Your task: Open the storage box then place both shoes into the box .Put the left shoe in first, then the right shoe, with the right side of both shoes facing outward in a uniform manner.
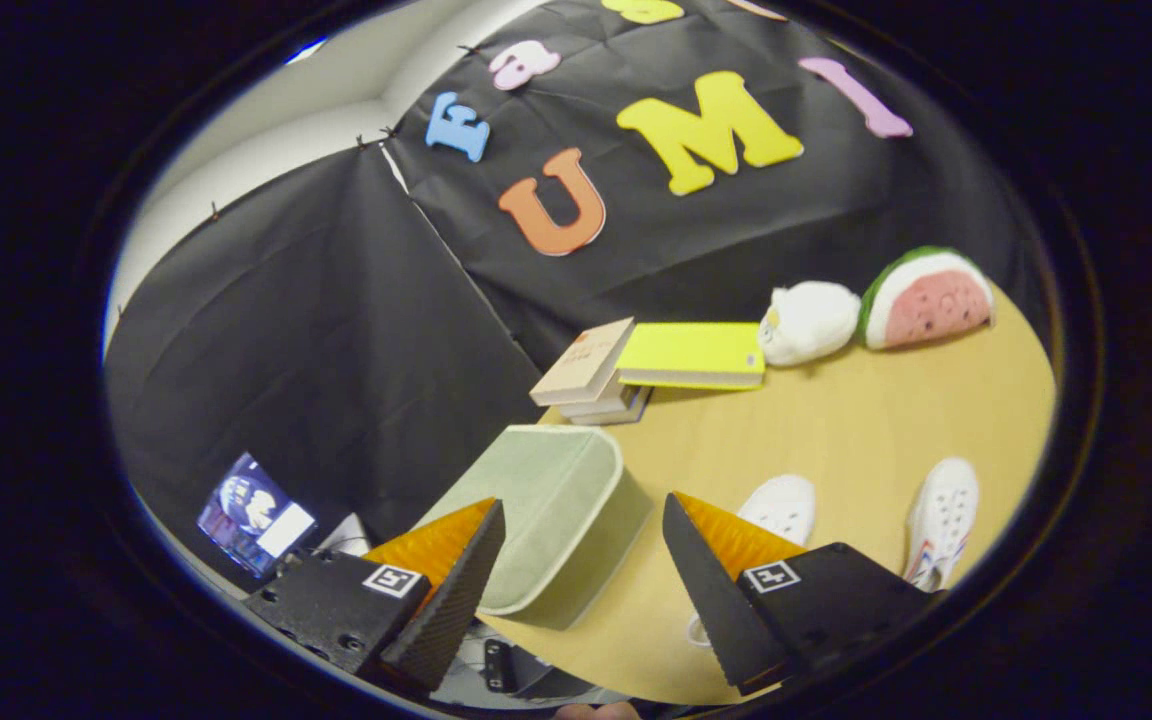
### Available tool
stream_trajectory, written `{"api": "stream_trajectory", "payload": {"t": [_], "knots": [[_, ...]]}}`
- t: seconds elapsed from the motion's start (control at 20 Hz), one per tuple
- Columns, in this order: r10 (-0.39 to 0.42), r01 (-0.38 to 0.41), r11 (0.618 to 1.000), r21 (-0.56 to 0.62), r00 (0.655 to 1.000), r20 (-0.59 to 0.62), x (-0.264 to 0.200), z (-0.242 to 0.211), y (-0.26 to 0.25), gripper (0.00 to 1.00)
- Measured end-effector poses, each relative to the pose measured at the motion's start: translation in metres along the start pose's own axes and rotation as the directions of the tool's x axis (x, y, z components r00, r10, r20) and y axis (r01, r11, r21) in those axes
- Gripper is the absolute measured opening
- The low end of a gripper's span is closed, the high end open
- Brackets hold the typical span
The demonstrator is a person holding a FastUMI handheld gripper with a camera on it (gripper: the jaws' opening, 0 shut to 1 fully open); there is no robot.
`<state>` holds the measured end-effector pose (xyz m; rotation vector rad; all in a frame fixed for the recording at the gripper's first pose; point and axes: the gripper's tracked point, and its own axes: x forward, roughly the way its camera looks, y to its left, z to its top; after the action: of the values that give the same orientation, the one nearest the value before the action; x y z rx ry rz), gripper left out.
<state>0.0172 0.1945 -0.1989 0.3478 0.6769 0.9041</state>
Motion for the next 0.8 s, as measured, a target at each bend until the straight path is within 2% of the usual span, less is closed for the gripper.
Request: {"api": "stream_trajectory", "payload": {"t": [0.15,0.3,0.45,0.65,0.8], "knots": [[0.087,-0.078,0.993,0.084,0.99,-0.108,0.032,-0.028,0.006,1.0],[0.195,-0.156,0.969,0.19,0.958,-0.209,0.063,-0.06,0.016,1.0],[0.297,-0.197,0.918,0.346,0.917,-0.266,0.085,-0.073,0.02,1.0],[0.406,-0.235,0.832,0.502,0.875,-0.263,0.1,-0.073,0.02,1.0],[0.469,-0.267,0.781,0.565,0.848,-0.247,0.098,-0.069,0.022,0.98]]}}
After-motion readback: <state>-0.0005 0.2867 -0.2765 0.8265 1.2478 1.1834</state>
